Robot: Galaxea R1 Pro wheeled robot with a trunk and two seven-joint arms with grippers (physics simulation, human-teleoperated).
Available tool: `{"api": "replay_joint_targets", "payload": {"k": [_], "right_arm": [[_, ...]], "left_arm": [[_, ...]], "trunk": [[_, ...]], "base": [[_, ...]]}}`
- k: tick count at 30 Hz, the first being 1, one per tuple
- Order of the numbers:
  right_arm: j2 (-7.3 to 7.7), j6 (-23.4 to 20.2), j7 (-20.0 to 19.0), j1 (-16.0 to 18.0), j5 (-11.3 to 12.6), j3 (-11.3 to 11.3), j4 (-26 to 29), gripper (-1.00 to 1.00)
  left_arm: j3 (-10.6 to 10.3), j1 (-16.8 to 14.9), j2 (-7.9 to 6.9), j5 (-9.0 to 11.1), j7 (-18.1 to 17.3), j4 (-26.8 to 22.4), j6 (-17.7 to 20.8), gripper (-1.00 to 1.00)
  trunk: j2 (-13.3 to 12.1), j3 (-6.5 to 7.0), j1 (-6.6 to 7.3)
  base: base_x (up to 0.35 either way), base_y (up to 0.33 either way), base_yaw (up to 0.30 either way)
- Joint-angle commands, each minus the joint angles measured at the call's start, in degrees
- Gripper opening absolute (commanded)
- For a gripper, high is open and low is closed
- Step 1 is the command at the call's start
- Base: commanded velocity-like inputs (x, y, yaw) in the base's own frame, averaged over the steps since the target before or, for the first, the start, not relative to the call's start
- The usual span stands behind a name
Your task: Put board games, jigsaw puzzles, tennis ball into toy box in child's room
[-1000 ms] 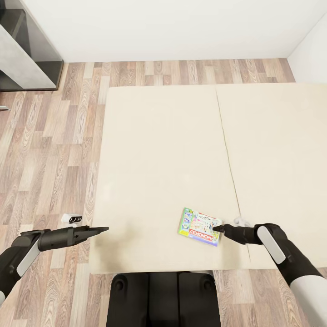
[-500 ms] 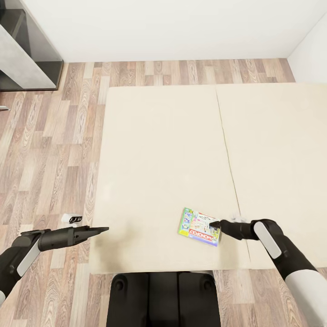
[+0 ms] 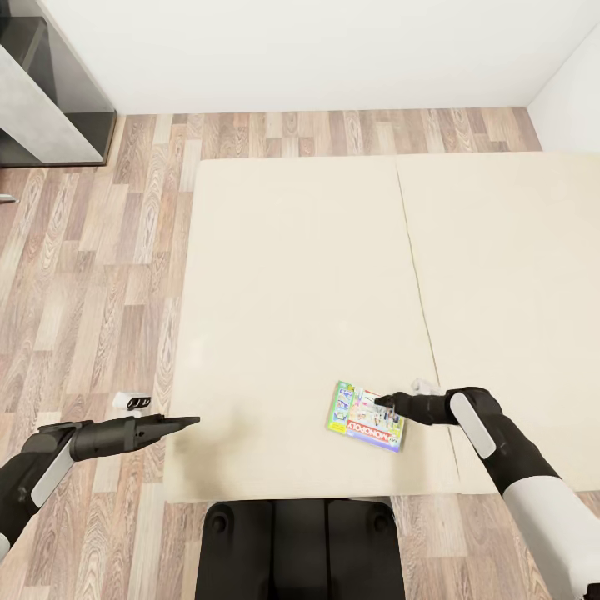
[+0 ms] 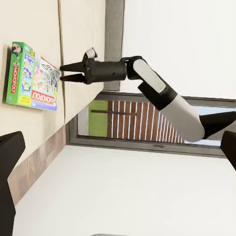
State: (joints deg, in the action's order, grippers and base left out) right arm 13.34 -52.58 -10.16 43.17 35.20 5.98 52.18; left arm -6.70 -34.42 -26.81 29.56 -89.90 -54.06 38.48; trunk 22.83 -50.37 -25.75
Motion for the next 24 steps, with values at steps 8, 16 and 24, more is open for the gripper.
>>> {"api": "replay_joint_targets", "payload": {"k": [8,16,24], "right_arm": [[-0.64,-0.1,-0.6,0.5,-2.2,0.1,-0.3,1.0],[-0.68,-0.1,-0.7,0.6,-2.5,0.0,-1.0,1.0],[0.0,-0.1,-1.2,0.6,-2.5,-0.2,-1.0,1.0]], "left_arm": [[-0.2,0.0,-0.14,0.3,-0.1,0.0,0.6,1.0],[-0.2,0.0,-0.16,0.3,-0.1,0.0,0.6,1.0],[-0.2,0.0,-0.17,0.3,-0.1,0.0,0.6,1.0]], "trunk": [[0.1,-0.06,-0.03],[0.1,-0.06,-0.03],[0.1,-0.06,-0.03]], "base": [[0.0,0.0,0.0],[0.0,0.0,0.0],[0.0,0.0,0.0]]}}
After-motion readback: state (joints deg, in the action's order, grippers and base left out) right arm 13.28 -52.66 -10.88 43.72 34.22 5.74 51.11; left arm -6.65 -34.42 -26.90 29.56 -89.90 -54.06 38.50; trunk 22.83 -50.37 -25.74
